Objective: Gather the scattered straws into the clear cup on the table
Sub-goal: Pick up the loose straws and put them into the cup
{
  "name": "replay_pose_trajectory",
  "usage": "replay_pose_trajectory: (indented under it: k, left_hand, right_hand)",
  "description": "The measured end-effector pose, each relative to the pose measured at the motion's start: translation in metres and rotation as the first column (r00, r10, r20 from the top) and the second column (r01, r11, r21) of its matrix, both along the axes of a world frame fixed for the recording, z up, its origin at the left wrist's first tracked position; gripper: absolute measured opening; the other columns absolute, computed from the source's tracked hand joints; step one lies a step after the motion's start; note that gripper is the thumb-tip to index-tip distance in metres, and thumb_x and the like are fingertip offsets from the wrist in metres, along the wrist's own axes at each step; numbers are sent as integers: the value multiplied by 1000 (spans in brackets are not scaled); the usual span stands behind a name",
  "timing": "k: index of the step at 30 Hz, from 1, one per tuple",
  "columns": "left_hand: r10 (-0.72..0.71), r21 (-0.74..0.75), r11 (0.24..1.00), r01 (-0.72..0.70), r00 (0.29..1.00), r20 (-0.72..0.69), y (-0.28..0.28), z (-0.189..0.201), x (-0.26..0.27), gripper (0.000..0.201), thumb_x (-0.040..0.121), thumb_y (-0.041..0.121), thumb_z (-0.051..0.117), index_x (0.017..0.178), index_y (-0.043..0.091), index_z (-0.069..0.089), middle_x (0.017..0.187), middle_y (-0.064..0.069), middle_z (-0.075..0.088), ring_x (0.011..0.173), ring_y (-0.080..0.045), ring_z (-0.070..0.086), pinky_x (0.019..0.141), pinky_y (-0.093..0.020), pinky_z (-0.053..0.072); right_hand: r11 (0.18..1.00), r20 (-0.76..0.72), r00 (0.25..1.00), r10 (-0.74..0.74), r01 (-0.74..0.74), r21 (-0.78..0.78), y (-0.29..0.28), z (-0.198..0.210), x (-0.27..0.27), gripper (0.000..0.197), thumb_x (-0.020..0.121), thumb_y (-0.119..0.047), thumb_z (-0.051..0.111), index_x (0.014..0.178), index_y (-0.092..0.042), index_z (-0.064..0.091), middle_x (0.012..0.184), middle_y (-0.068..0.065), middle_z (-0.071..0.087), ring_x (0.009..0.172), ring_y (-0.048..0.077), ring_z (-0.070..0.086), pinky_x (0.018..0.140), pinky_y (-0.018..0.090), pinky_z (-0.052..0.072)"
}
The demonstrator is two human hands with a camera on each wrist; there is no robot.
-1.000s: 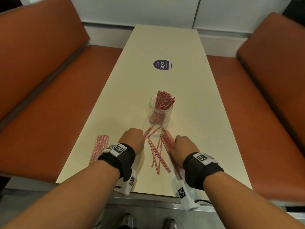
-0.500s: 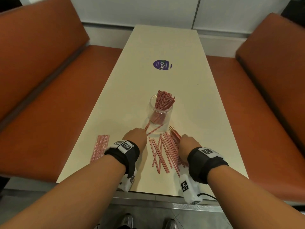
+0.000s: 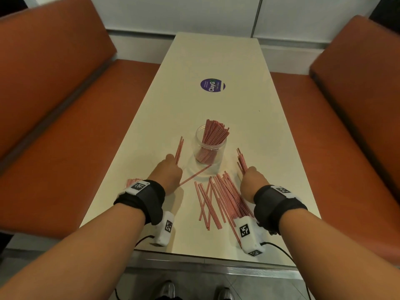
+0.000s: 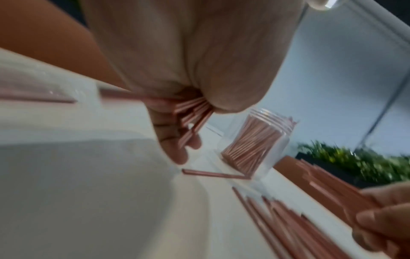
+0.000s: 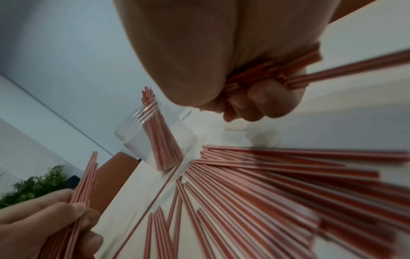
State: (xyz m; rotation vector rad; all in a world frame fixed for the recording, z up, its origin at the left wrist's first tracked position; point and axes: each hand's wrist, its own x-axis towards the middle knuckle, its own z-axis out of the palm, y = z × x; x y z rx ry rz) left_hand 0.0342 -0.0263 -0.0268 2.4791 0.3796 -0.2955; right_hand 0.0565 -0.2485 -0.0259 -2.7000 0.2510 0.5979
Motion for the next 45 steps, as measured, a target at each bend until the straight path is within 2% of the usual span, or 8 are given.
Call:
replay_pose_trajectory:
  k: [8,14,20,26,31,35,39,45]
  left_hand:
    - [218,-474,879,-47,925,312,-2,27,32,16,99,24,32,105,14,43,84,-2,51,74,-19,46,68,-35,42]
    - [285,-764,629,141,873,396,-43,83,86,17,102,18,33,90,23,44,76,4,41,65,-11,39,63,-25,40]
    - [172,-722,686,85,946,275,-63,61,97,26,96,-1,33,88,19,47,79,-2,53,70,-14,51,75,-29,47]
    - [106,-559,817,143,915,390,-51,68,91,20,93,13,57,112,17,52,111,-1,61,105,-17,60,97,-32,49]
    - [-100,-303,938,168,969,227,-14,56,85,98,65,48,82,143,19,30,145,1,39,132,-17,39,109,-37,35]
    - [-260,-185,947,263,965,43,-17,36,83,121,60,43,87,151,15,13,156,-6,27,140,-22,32,113,-33,28]
    - [-276,-177,944,280,960,45,-20,34,86,103,69,43,81,148,16,22,147,-5,42,130,-22,45,105,-33,37]
    - [-287,-207,934,291,957,48,-17,33,87,93,72,43,79,145,19,28,141,-3,49,121,-21,52,101,-34,43]
  right_hand:
    - [970,159,981,-109,70,233,-9,4,11,40,102,-32,33,117,0,50,99,13,58,83,27,54,71,30,40]
    - [955,234,959,-162,92,282,-13,10,20,41,102,-37,31,116,-3,51,95,7,54,82,24,51,73,31,41]
    - [943,249,954,-166,80,324,-19,14,21,40,102,-38,30,114,-5,50,93,7,56,81,25,54,71,30,40]
    - [913,302,937,-173,37,407,-14,20,26,38,101,-39,31,108,-8,50,93,7,58,81,24,55,71,32,42]
    - [818,328,903,-276,42,574,-1,41,40,34,95,-46,40,90,-15,53,81,7,59,70,23,55,72,48,56]
    - [460,190,925,-328,-19,888,34,78,60,18,94,-20,44,76,-17,47,58,-2,42,46,13,38,47,31,39]
    - [71,41,954,-297,-21,997,79,99,79,20,98,-10,38,79,-16,43,57,-1,35,48,12,33,49,25,32]
    - [266,160,919,-360,-63,962,97,71,94,20,101,-17,37,87,-22,49,69,0,44,63,15,45,71,32,44]
